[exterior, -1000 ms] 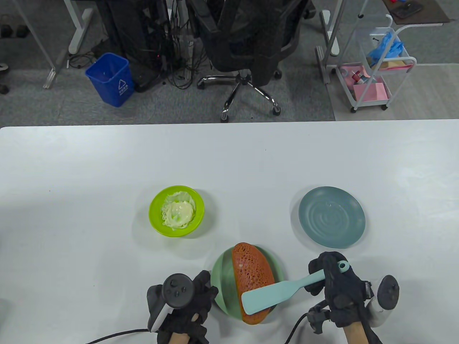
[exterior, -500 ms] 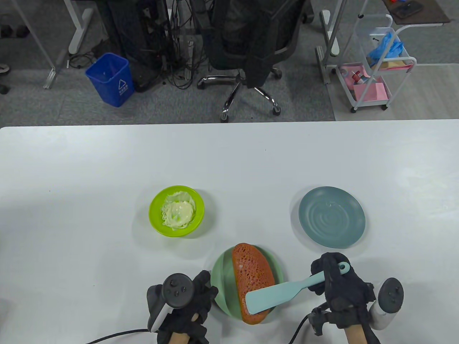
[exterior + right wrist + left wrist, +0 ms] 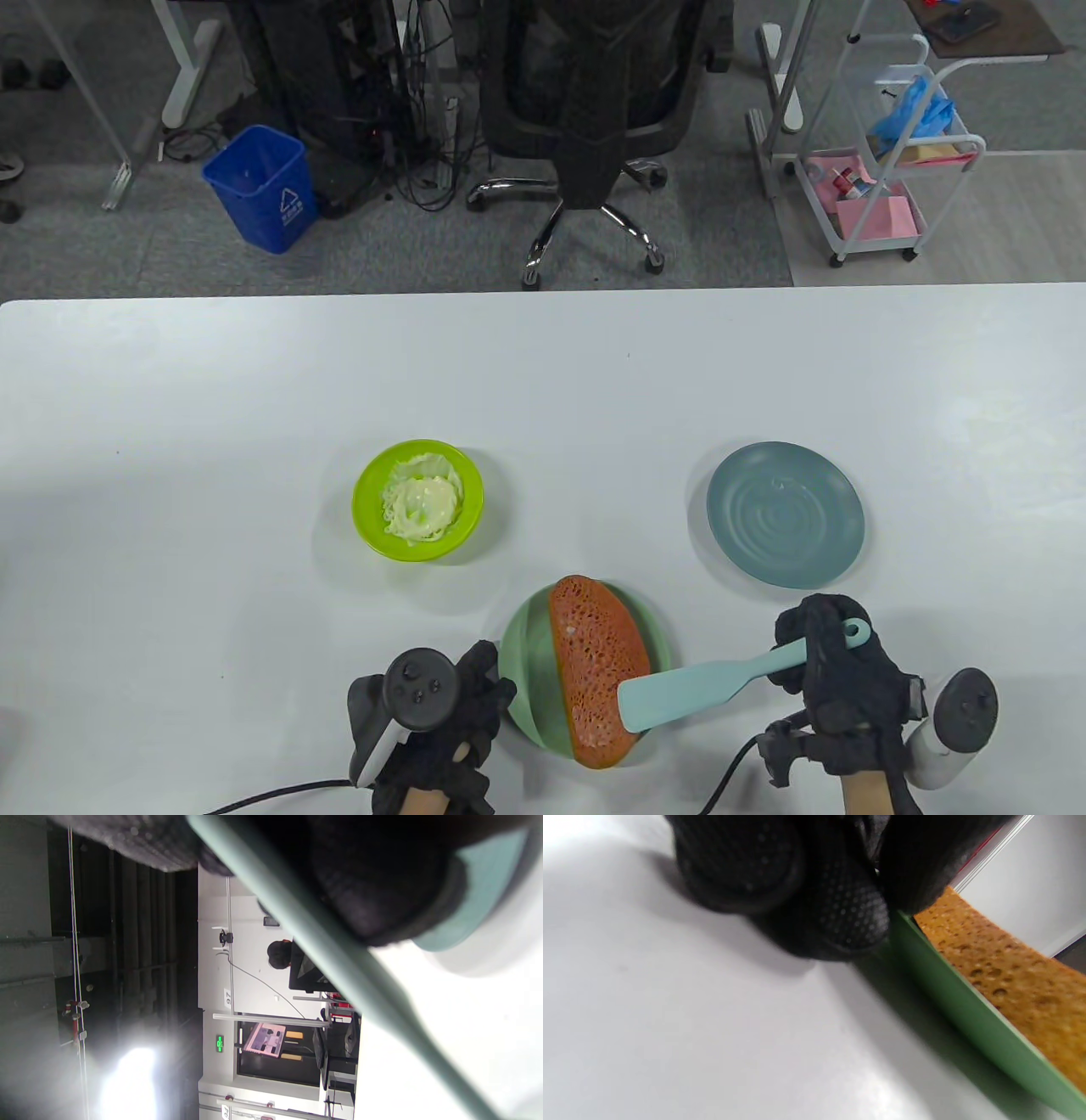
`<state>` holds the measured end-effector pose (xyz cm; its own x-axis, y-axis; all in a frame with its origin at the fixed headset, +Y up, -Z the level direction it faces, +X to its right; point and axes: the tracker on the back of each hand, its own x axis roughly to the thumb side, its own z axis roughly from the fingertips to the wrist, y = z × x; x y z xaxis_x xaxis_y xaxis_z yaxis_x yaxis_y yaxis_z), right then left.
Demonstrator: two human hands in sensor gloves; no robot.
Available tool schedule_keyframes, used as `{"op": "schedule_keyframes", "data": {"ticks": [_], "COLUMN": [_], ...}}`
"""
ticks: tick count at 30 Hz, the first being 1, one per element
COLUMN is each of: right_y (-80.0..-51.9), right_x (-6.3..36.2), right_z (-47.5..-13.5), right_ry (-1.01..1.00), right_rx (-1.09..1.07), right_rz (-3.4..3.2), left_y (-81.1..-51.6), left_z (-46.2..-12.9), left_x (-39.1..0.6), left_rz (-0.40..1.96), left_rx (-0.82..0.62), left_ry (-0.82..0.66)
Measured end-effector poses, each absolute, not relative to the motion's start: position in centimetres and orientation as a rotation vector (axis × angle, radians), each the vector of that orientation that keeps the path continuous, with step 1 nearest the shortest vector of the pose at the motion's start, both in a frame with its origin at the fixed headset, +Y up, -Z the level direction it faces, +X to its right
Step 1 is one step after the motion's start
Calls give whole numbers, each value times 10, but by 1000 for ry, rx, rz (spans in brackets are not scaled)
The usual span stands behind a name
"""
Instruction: Dip dessert spatula into salad dressing and spread onto bread slice
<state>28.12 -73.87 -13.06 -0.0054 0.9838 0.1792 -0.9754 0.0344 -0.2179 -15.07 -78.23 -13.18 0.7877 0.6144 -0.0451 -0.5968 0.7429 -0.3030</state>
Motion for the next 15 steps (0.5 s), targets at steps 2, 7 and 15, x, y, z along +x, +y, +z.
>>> {"op": "schedule_keyframes", "data": {"ticks": [2, 7, 15], "right_y": [-739, -742, -745], "right_x": [285, 292, 290], "right_z": [-131, -132, -131], "right_ry": [-318, -325, -335], "right_rx": [-49, -84, -111], "right_rz": [1541, 1537, 1543], "left_y": [-782, -782, -782], "left_z": [-132, -132, -132], "left_x": [-151, -151, -151], "left_rz": [664, 666, 664], "left_rx": [-312, -315, -313], "left_ry": [-59, -58, -59]}}
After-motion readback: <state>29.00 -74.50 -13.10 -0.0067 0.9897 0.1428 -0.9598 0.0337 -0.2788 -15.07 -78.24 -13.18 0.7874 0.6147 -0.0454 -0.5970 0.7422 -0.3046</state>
